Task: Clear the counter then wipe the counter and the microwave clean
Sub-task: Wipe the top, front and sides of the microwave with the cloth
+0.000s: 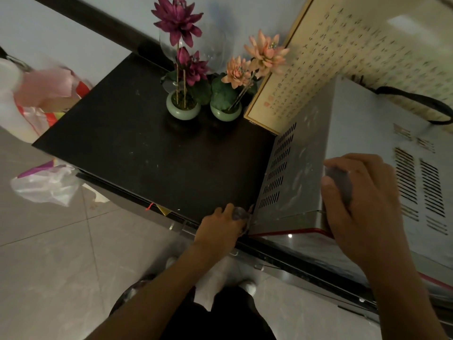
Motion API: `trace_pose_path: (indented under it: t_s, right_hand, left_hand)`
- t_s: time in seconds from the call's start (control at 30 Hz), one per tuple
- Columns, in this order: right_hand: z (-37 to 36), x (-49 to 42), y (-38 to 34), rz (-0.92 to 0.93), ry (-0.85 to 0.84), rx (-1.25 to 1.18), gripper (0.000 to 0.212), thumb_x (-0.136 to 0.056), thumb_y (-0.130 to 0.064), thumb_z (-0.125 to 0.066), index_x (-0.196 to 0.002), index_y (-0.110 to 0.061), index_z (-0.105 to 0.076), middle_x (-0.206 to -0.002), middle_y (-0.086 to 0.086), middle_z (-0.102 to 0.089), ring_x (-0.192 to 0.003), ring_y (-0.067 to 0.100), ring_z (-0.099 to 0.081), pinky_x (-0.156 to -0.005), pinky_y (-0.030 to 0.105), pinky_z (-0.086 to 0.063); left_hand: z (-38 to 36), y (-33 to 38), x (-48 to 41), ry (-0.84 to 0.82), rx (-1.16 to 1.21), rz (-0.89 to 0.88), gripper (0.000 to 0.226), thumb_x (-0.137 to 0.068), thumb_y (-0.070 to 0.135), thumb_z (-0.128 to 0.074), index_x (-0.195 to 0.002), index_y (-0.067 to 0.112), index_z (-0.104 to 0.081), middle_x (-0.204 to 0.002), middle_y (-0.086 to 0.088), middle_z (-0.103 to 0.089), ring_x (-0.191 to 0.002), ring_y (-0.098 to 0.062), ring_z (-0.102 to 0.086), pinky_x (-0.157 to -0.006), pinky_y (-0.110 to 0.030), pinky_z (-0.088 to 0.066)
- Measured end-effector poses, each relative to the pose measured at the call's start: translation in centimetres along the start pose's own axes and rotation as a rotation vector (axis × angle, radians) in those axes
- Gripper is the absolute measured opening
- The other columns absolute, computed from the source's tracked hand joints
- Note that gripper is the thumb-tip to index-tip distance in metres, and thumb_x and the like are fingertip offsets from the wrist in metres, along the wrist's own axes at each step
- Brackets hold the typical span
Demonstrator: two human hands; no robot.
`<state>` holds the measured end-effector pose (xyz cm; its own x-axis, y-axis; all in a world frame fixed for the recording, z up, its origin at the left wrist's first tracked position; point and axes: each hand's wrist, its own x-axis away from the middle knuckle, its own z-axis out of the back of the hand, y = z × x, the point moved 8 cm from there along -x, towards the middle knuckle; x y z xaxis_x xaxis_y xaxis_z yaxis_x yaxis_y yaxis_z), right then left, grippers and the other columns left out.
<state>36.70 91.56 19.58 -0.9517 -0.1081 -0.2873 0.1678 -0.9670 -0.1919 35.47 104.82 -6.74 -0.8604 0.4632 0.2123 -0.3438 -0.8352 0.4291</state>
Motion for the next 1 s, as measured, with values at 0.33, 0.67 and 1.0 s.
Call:
trace_pose_path:
  t_s: [0.33, 0.67, 1.0]
  right_hand:
    - [0.1, -0.1, 0.2, -0.003, 0.007, -0.002, 0.032, -0.095, -0.036, -0.046, -0.119, -0.016, -0.057, -0.12, 0.006, -0.048, -0.107, 0.009, -0.032, -0.089, 0.035, -0.032]
    - [0.0, 0.0, 0.2, -0.004, -0.004, -0.015, 0.038, -0.094, -0.04, -0.044, -0.12, -0.014, -0.057, -0.12, 0.007, -0.047, -0.105, 0.01, -0.033, -0.086, 0.036, -0.032]
    - [0.0, -0.1, 0.0, -0.015, -0.008, -0.037, 0.043, -0.093, -0.043, -0.042, -0.119, -0.011, -0.057, -0.12, 0.01, -0.047, -0.104, 0.013, -0.035, -0.085, 0.039, -0.035]
  left_hand:
    - [2.0, -4.9, 2.9, 0.057, 0.278, 0.016, 0.041, -0.1, 0.056, -0.034, -0.133, 0.048, -0.057, -0.11, 0.006, -0.044, -0.092, -0.014, -0.057, -0.08, -0.032, -0.051]
    - [6.9, 6.5, 4.6, 0.554, 1.231, -0.137, 0.028, -0.101, 0.039, -0.055, -0.122, 0.025, -0.067, -0.102, -0.005, -0.052, -0.086, -0.016, -0.056, -0.075, -0.024, -0.049]
    - [0.9, 2.2, 2.8, 0.385, 1.147, 0.271, 0.024, -0.101, 0.028, -0.06, -0.107, 0.05, -0.065, -0.099, 0.009, -0.055, -0.088, -0.004, -0.06, -0.078, -0.016, -0.049]
